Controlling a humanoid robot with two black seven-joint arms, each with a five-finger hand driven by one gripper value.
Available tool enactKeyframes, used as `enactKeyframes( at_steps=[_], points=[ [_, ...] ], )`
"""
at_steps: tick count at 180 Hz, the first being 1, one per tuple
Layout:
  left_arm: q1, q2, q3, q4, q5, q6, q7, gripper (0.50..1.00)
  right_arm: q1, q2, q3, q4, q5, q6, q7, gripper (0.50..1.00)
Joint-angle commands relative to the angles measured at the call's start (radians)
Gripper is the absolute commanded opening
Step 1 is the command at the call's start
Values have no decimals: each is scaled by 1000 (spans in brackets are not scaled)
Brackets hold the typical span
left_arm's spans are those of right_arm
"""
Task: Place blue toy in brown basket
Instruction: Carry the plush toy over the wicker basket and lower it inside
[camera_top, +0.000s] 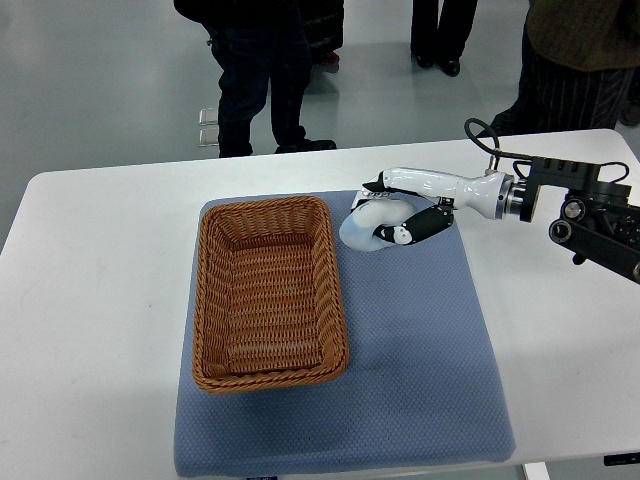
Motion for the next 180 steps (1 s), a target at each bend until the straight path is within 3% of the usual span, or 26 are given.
enactKeyframes(
  at_steps=[1,48,75,105,166,168,169,170,171,172,175,180],
  points=[
    [0,0,0,0,0,0,-1,1000,32,64,-2,-3,0,-1,-1,500],
    [0,0,0,0,0,0,-1,1000,87,244,-17,-92,2,-14,-16,500],
    [0,0,0,0,0,0,1,1000,92,357,-20,-190,0,-24,-82,500],
    [0,0,0,0,0,0,1,1000,84,472,-22,-262,8,-24,-108,500],
    [0,0,0,0,0,0,-1,1000,50,498,-75,-310,6,-47,-113,500],
    [0,0,0,0,0,0,-1,1000,49,498,-75,-310,6,-52,-113,507],
    [0,0,0,0,0,0,1,1000,49,498,-75,-310,6,-55,-113,543],
    [0,0,0,0,0,0,1,1000,49,498,-75,-310,6,-55,-113,543],
    [0,0,0,0,0,0,1,1000,47,498,-77,-312,6,-58,-113,582],
    [0,0,0,0,0,0,1,1000,47,498,-77,-312,6,-58,-113,582],
    [0,0,0,0,0,0,-1,1000,44,498,-77,-312,6,-67,-113,655],
    [0,0,0,0,0,0,-1,1000,41,498,-77,-312,6,-77,-113,715]
  ],
)
